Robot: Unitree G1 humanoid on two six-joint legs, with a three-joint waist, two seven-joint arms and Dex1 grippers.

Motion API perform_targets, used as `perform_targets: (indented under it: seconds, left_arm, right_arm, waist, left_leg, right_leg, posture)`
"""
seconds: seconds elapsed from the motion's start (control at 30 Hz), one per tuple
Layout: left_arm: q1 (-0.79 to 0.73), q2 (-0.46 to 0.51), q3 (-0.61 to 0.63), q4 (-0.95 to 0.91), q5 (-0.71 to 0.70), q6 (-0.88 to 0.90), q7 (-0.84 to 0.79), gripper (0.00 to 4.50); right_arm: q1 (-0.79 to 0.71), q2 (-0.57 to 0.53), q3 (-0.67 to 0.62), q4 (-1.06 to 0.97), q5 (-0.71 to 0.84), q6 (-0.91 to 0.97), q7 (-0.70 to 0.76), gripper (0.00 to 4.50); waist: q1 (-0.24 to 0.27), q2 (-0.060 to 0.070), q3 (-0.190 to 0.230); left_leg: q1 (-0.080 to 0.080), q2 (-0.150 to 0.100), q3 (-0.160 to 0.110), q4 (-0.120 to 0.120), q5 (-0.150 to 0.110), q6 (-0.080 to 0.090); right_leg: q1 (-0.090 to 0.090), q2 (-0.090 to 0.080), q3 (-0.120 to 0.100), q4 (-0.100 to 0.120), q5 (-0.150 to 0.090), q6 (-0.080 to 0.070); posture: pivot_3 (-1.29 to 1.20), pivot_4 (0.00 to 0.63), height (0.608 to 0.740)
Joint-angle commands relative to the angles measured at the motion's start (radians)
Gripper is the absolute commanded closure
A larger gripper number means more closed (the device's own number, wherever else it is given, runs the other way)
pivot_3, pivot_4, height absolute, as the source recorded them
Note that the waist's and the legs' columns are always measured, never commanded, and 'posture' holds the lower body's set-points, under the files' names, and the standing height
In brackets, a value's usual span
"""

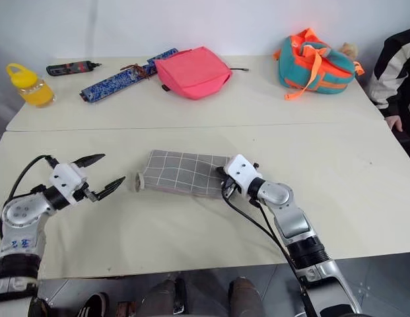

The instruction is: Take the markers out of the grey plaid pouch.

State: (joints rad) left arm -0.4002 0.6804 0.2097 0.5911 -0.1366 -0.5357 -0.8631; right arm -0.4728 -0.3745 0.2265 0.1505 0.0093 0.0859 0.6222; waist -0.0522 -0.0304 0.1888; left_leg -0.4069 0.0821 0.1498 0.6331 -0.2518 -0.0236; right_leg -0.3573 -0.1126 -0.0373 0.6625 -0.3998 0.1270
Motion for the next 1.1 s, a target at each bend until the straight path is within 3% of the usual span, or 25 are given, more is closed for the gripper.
perform_targets:
  seconds: [0.03,0.2,0.33,0.57,0.67,1.0,1.03,1.1]
  left_arm:
    - [-0.083,-0.006,-0.072,0.124,0.046,-0.153,-0.056,0.28]
    - [-0.189,-0.065,-0.164,0.259,0.076,-0.309,-0.126,0.28]
    - [-0.255,-0.082,-0.211,0.380,0.142,-0.443,-0.089,0.28]
    - [-0.317,-0.094,-0.251,0.480,0.198,-0.514,-0.019,0.28]
    - [-0.328,-0.110,-0.260,0.493,0.195,-0.513,-0.025,0.90]
    - [-0.311,-0.135,-0.267,0.446,0.123,-0.496,-0.093,4.14]
    - [-0.304,-0.138,-0.262,0.436,0.102,-0.477,-0.106,4.40]
    - [-0.292,-0.143,-0.248,0.409,0.061,-0.426,-0.127,4.46]
  right_arm:
    - [0.012,-0.020,-0.017,0.014,-0.007,-0.020,0.016,4.48]
    - [0.021,-0.029,-0.021,0.002,-0.002,-0.027,0.032,4.48]
    - [0.024,-0.024,-0.027,-0.009,0.002,-0.020,0.028,4.48]
    - [0.058,-0.018,-0.027,-0.059,0.004,-0.002,0.026,4.48]
    - [0.057,-0.017,-0.030,-0.062,0.004,0.002,0.027,4.50]
    - [0.043,-0.015,-0.047,-0.065,0.013,-0.006,0.027,4.50]
    - [0.036,-0.015,-0.056,-0.074,0.030,-0.003,0.036,4.50]
    - [0.021,-0.021,-0.072,-0.103,0.067,0.000,0.067,4.50]
  waist:
    - [0.001,0.000,0.000]
    - [0.002,0.000,0.000]
    - [0.003,0.000,0.000]
    - [0.013,0.000,0.000]
    - [0.018,0.000,0.000]
    - [0.023,0.000,0.000]
    - [0.023,0.000,0.000]
    - [0.023,0.000,0.000]
  left_leg:
    - [0.000,0.000,0.000,0.001,0.000,0.000]
    - [0.000,0.000,0.001,0.003,0.000,0.000]
    - [0.000,0.000,0.001,0.004,0.000,0.000]
    - [0.000,0.001,0.000,0.008,0.000,0.001]
    - [0.000,0.001,0.000,0.010,-0.001,0.001]
    - [-0.001,0.001,0.000,0.013,-0.001,0.001]
    - [-0.001,0.001,0.000,0.013,-0.001,0.002]
    - [-0.001,0.001,0.000,0.013,-0.001,0.002]
  right_leg:
    - [0.000,0.000,0.000,0.000,0.000,0.000]
    - [0.000,0.000,-0.001,0.001,0.000,0.000]
    - [0.001,0.000,-0.001,0.001,0.000,0.000]
    - [0.002,0.000,-0.002,0.003,0.000,0.000]
    - [0.002,0.000,-0.002,0.006,0.000,0.000]
    - [0.001,0.000,-0.002,0.008,0.000,0.000]
    - [0.001,0.000,-0.002,0.008,0.000,0.000]
    - [0.001,0.000,-0.002,0.008,0.000,0.000]
  posture:
    - [0.00,0.150,0.740]
    - [0.00,0.150,0.740]
    - [0.00,0.150,0.740]
    - [0.00,0.150,0.740]
    - [0.00,0.150,0.740]
    - [0.00,0.150,0.740]
    - [0.00,0.150,0.740]
    - [0.00,0.150,0.740]
